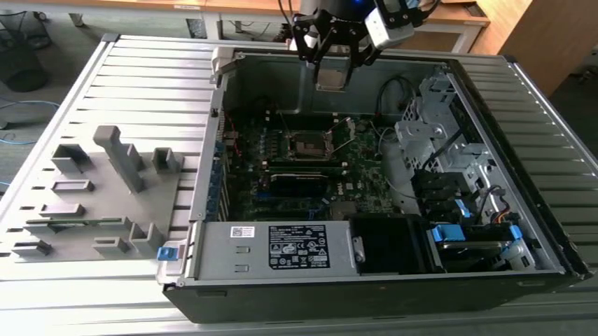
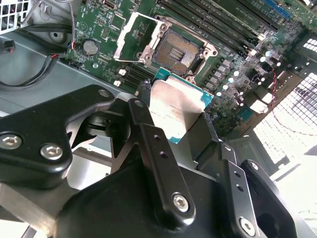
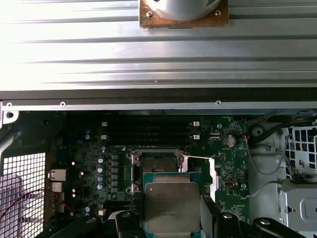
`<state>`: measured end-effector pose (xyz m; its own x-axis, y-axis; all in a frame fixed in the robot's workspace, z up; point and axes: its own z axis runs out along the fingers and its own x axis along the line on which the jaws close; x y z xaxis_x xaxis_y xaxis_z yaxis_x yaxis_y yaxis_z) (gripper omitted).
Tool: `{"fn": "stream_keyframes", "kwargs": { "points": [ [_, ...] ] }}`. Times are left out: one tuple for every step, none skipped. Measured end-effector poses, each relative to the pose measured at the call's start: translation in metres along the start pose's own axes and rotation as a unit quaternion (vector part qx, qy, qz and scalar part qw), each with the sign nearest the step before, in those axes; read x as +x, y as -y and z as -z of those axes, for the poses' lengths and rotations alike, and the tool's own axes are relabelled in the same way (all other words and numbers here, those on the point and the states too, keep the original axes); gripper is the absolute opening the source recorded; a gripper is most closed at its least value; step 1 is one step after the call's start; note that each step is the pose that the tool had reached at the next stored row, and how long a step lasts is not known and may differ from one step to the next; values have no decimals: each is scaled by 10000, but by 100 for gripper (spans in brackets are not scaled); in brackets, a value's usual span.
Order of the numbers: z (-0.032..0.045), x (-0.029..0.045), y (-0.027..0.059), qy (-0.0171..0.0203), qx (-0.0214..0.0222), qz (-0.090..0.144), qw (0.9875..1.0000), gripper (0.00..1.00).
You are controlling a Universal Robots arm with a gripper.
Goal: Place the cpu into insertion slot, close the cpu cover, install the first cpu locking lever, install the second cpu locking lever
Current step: 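Place the cpu into insertion slot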
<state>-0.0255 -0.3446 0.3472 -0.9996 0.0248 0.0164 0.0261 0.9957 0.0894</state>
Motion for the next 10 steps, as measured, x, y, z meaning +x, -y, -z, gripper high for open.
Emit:
{"fn": "stream_keyframes", "kwargs": {
  "points": [
    [-1, 0, 0, 0, 0, 0, 10000, 54],
    [-1, 0, 0, 0, 0, 0, 10000, 54],
    [-2, 0, 0, 0, 0, 0, 10000, 54],
    [-4, 0, 0, 0, 0, 0, 10000, 54],
    [-7, 0, 0, 1, -2, 0, 10000, 54],
    [-10, 0, 1, 0, -1, 0, 10000, 54],
    [-12, 0, 1, 0, 0, 0, 10000, 54],
    [-13, 0, 1, 0, 0, 0, 10000, 54],
    [-13, 0, 1, 0, 1, 0, 10000, 54],
    [-13, 0, 2, 0, 1, 0, 10000, 54]
  ]
}}
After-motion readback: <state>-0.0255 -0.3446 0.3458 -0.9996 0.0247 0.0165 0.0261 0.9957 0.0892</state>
